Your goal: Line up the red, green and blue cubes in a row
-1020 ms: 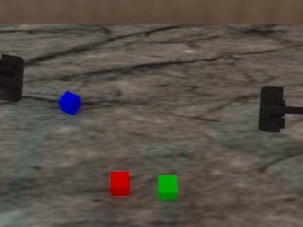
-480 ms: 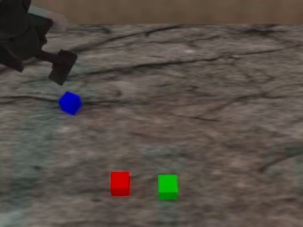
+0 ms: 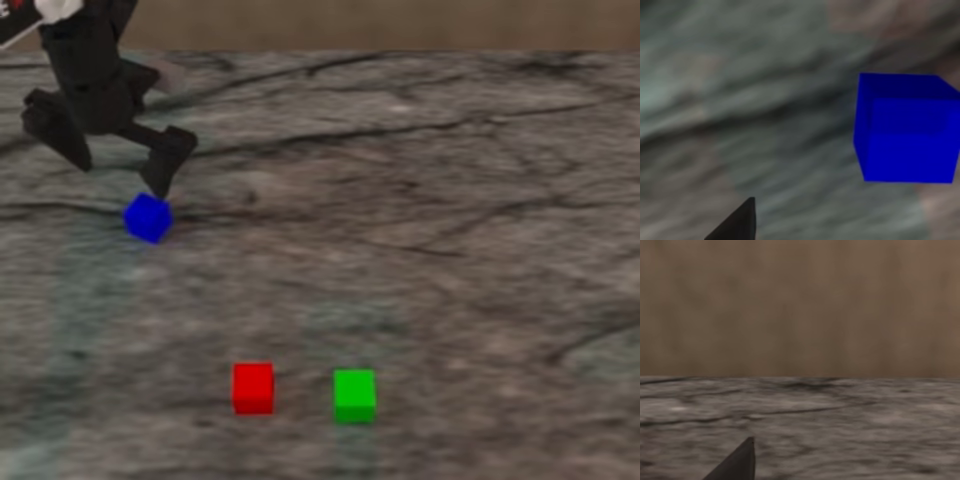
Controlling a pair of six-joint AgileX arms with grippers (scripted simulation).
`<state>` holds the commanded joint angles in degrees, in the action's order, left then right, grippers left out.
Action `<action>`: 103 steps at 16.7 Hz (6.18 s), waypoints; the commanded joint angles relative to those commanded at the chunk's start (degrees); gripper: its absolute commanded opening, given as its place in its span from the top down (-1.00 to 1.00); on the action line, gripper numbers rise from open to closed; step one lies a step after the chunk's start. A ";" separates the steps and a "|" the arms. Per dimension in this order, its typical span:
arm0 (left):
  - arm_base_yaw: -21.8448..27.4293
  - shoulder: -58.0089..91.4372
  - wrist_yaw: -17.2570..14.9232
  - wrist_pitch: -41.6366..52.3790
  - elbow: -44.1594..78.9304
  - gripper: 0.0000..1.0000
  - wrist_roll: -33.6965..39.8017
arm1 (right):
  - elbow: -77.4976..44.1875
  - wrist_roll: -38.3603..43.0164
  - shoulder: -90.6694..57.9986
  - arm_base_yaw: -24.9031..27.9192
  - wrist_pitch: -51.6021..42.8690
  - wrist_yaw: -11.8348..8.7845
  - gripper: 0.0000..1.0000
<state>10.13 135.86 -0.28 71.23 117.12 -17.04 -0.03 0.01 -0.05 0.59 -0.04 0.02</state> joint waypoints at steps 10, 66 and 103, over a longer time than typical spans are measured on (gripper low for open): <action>-0.10 1.90 -0.02 -6.55 -4.61 -1.00 -0.13 | 0.03 -0.01 0.05 -0.02 0.04 -0.02 -1.00; 26.25 0.54 0.07 1.52 0.77 1.00 41.80 | 0.03 -0.01 0.05 -0.02 0.04 -0.02 -1.00; 47.47 0.63 0.66 -11.73 -10.93 -0.51 73.46 | 0.03 -0.01 0.05 -0.02 0.04 -0.02 -1.00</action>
<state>57.61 136.48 0.38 59.50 106.19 56.43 0.00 0.00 0.00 0.57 0.00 0.00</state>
